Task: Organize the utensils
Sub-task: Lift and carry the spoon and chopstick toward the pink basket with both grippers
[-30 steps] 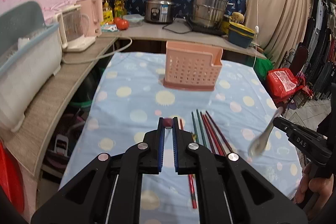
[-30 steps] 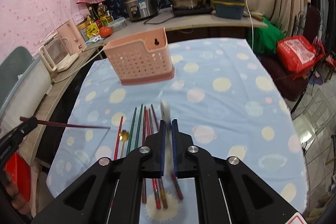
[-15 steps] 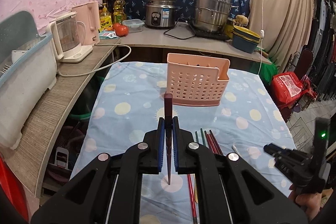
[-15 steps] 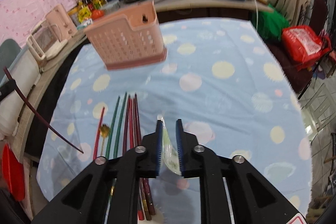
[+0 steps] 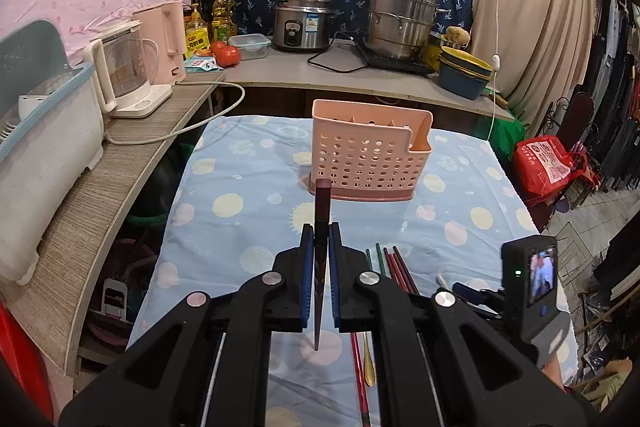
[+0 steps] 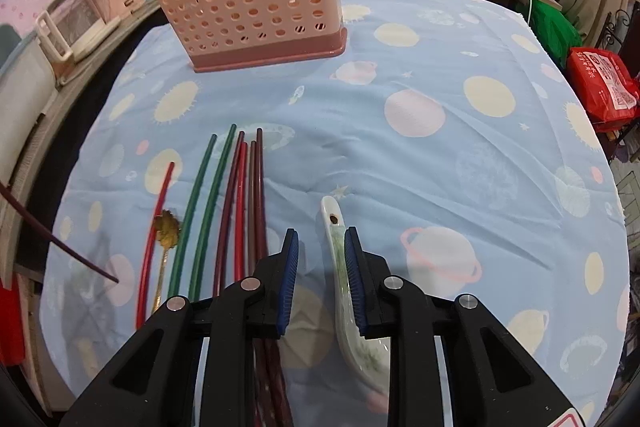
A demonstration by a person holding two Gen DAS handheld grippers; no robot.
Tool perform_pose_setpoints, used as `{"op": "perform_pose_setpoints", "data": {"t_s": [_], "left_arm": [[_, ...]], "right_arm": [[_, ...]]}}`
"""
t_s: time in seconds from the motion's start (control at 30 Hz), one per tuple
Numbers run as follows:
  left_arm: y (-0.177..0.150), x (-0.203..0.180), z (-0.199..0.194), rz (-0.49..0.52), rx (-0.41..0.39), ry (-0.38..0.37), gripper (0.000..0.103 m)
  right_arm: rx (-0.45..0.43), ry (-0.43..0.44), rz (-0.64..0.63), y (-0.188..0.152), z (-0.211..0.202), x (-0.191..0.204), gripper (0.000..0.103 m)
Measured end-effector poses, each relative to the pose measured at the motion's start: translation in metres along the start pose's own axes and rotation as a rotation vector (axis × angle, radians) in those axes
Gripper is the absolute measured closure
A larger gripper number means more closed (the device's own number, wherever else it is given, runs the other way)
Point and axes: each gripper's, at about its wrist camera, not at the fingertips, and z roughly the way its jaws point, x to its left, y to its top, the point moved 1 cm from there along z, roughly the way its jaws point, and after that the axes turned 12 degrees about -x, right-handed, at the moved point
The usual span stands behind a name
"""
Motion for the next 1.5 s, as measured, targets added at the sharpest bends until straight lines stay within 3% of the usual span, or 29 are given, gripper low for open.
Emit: {"op": "perform_pose_setpoints", "data": {"t_s": [0.23, 0.4, 0.63, 0.73, 0.77, 0.8, 0.83, 0.87, 0.97, 1.03, 1.2, 1.5], "left_arm": [[0.001, 0.0, 0.003, -0.003, 0.005, -0.007, 0.096], [0.003, 0.001, 0.003, -0.009, 0.006, -0.01, 0.096], [0.02, 0.002, -0.007, -0.004, -0.032, -0.026, 0.096], [0.027, 0.003, -0.012, 0.0, -0.054, -0.022, 0.096], [0.028, 0.004, -0.013, -0.002, -0.055, -0.023, 0.096], [0.028, 0.003, -0.013, -0.003, -0.056, -0.025, 0.096], [0.027, 0.003, -0.013, -0.005, -0.053, -0.026, 0.096], [0.026, 0.004, -0.012, -0.008, -0.049, -0.027, 0.096], [0.023, 0.003, -0.006, -0.009, -0.031, -0.028, 0.096], [0.021, 0.002, -0.002, -0.006, -0.017, -0.029, 0.096], [0.017, 0.0, 0.01, -0.003, 0.012, -0.028, 0.096], [0.016, -0.003, 0.017, -0.003, 0.025, -0.025, 0.096]], "right_arm": [[0.005, -0.027, -0.008, 0.002, 0.009, -0.002, 0.093], [-0.054, -0.005, 0.036, 0.015, -0.02, -0.007, 0.103], [-0.19, 0.021, 0.055, 0.055, -0.071, -0.009, 0.102], [-0.171, 0.016, 0.034, 0.062, -0.069, -0.008, 0.102], [-0.157, 0.019, 0.049, 0.059, -0.066, -0.01, 0.091], [-0.137, 0.017, 0.06, 0.055, -0.06, -0.012, 0.069], [-0.124, 0.012, 0.067, 0.049, -0.053, -0.014, 0.06], [-0.117, 0.001, 0.069, 0.043, -0.048, -0.015, 0.055], [-0.055, -0.003, 0.091, 0.028, -0.023, -0.022, 0.055], [-0.021, 0.004, 0.11, 0.021, -0.007, -0.026, 0.06], [0.022, 0.026, 0.131, 0.013, 0.016, -0.031, 0.084], [0.005, 0.03, 0.128, 0.014, 0.016, -0.031, 0.097]]}}
